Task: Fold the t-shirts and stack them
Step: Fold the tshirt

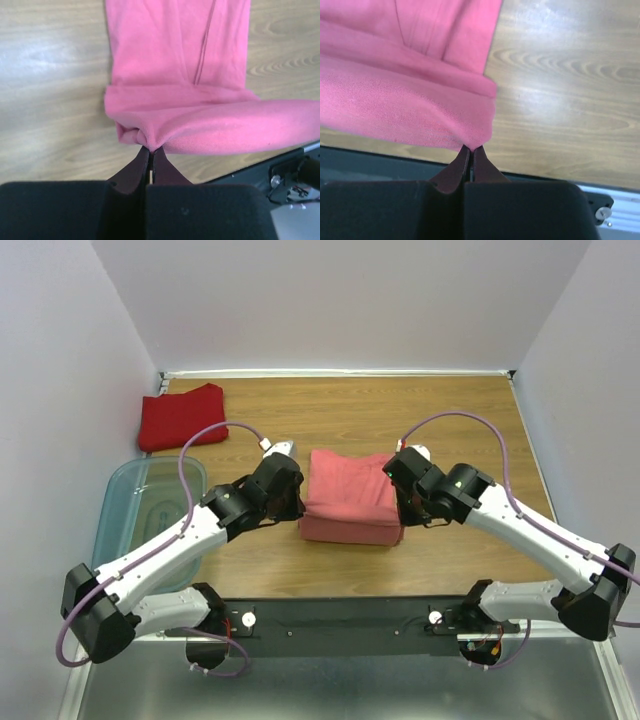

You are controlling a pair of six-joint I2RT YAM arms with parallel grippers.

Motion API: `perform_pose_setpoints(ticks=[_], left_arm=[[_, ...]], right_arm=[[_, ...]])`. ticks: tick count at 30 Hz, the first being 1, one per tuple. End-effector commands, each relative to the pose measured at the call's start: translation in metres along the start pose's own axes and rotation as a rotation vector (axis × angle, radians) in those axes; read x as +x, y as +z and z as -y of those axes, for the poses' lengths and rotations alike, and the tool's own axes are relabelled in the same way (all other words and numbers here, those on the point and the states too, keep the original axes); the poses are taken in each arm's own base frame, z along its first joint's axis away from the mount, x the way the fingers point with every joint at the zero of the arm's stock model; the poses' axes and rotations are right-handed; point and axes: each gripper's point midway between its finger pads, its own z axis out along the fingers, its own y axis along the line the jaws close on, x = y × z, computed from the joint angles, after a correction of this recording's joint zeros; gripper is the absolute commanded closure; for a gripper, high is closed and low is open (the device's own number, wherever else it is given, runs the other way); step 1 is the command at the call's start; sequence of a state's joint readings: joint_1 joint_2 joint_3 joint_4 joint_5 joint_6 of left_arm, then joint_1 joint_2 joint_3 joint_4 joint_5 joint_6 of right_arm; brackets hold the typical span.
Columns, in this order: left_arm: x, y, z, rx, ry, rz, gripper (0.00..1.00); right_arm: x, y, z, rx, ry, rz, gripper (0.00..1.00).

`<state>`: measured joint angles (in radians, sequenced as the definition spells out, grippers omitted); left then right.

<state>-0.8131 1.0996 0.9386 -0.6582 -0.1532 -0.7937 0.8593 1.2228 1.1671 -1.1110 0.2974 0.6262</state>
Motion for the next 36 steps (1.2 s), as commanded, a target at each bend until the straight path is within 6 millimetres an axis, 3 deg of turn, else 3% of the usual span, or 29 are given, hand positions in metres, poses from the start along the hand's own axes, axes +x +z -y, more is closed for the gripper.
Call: perform_pose_setpoints(ticks=[1,5,10,14,17,18,20,21,22,24,25,26,29,33,36], left_arm=[[-0.022,0.010,-0.003,0.037,0.072,0.033,1.00],[-0.046,0.023,-0.015,0.021,0.073,0.051,1.00],[-0.069,0.044,-0.023,-0.003,0.095,0.051,1.00],[-0.100,0.058,-0.027,-0.022,0.113,0.075,1.00],[-0.119,0.081,-0.037,-0.051,0.114,0.077,1.00],[-0.116,0.098,-0.043,-0.055,0.118,0.034,1.00],[-0.129,0.112,-0.044,-0.054,0.115,0.034,1.00],[-0.125,0.131,-0.050,-0.064,0.112,0.001,1.00],[-0.137,0.137,-0.048,-0.051,0.112,0.021,1.00],[-0.137,0.159,-0.054,-0.068,0.109,-0.001,1.00],[-0.150,0.163,-0.052,-0.066,0.117,0.021,1.00],[-0.147,0.176,-0.059,-0.091,0.119,0.004,1.00],[-0.160,0.189,-0.064,-0.115,0.112,0.021,1.00],[-0.159,0.203,-0.072,-0.122,0.086,0.024,1.00],[-0.157,0.206,-0.075,-0.119,0.068,0.040,0.89]], right_arm=[[-0.019,0.008,0.011,-0.005,-0.025,0.021,1.00],[-0.031,0.021,0.010,-0.073,-0.008,0.000,1.00],[-0.062,0.037,0.018,-0.126,0.015,0.005,1.00],[-0.085,0.051,0.024,-0.180,0.044,-0.013,1.00],[-0.096,0.072,0.037,-0.207,0.082,-0.042,1.00],[-0.099,0.089,0.047,-0.203,0.106,-0.063,1.00],[-0.098,0.106,0.052,-0.216,0.130,-0.098,1.00],[-0.099,0.114,0.059,-0.215,0.146,-0.102,1.00],[-0.092,0.127,0.059,-0.225,0.159,-0.141,1.00],[-0.095,0.141,0.066,-0.226,0.197,-0.136,0.99],[-0.092,0.149,0.066,-0.230,0.212,-0.151,1.00],[-0.093,0.157,0.069,-0.230,0.238,-0.143,1.00],[-0.090,0.173,0.074,-0.224,0.269,-0.159,1.00],[-0.100,0.184,0.077,-0.215,0.284,-0.135,1.00],[-0.107,0.190,0.080,-0.208,0.280,-0.118,0.91]])
